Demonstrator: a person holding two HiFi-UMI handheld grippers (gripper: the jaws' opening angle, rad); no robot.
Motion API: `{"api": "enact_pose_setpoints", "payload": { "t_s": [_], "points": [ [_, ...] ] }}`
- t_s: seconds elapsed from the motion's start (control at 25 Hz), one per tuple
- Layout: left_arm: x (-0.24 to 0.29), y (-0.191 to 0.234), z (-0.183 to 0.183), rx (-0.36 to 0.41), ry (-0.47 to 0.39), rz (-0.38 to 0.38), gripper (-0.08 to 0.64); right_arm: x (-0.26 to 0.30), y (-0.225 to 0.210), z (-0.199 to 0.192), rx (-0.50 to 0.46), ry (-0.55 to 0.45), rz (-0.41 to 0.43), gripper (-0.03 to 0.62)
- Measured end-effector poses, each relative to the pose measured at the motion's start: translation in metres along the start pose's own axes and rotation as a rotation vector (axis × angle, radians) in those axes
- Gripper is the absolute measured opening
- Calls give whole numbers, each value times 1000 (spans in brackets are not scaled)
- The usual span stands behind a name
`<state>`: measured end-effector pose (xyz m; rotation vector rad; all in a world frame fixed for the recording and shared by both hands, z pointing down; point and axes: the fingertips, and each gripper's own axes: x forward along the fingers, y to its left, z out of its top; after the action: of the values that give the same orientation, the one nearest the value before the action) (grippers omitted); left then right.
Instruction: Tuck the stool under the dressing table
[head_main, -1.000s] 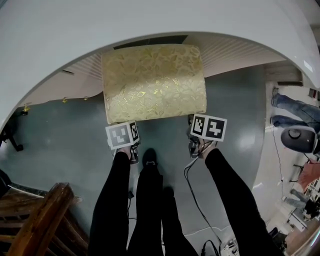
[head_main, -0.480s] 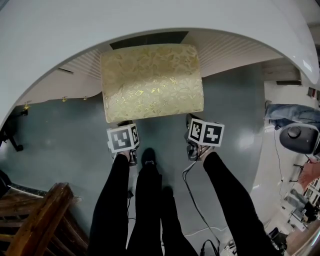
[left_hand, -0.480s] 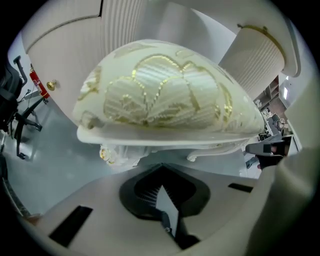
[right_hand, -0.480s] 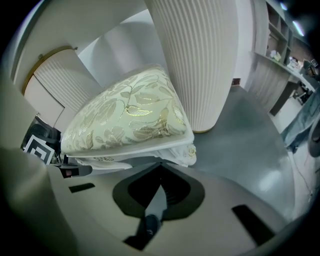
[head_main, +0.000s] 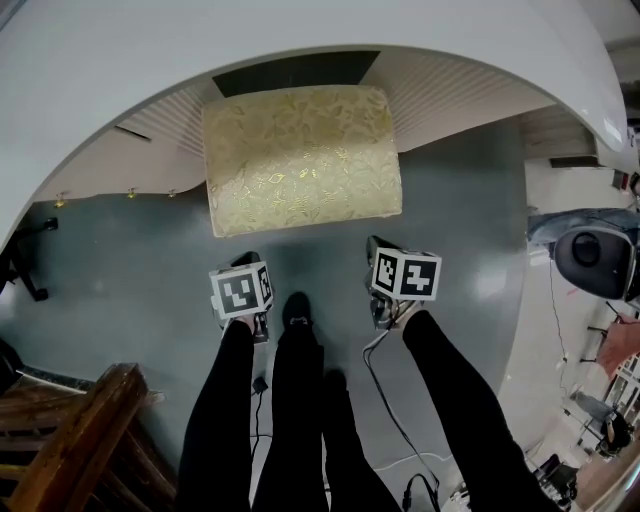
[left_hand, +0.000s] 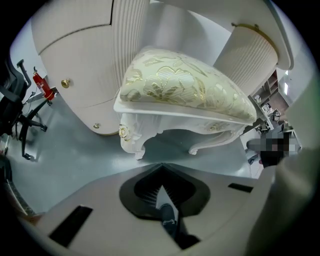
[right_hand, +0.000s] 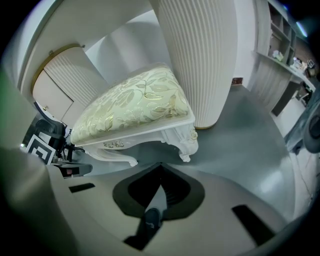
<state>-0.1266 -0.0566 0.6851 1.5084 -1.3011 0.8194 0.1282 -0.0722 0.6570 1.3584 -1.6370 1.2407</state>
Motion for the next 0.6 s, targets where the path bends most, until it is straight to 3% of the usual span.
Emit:
{"api": "enact_pose_setpoints", "payload": {
  "t_s": [0.2,0.44,0.6],
  "points": [
    [-11,-2,1,-2,-20,-8,8,-5,14,-3,-42,-9,33,4],
    [-18,-7,9,-4,-53,-25,8,-10,29,-7,-194,-17,56,4],
    [-18,-8,10,-3,-56,-27,8,-6,25,-11,-207,-15,59,3]
  ]
}}
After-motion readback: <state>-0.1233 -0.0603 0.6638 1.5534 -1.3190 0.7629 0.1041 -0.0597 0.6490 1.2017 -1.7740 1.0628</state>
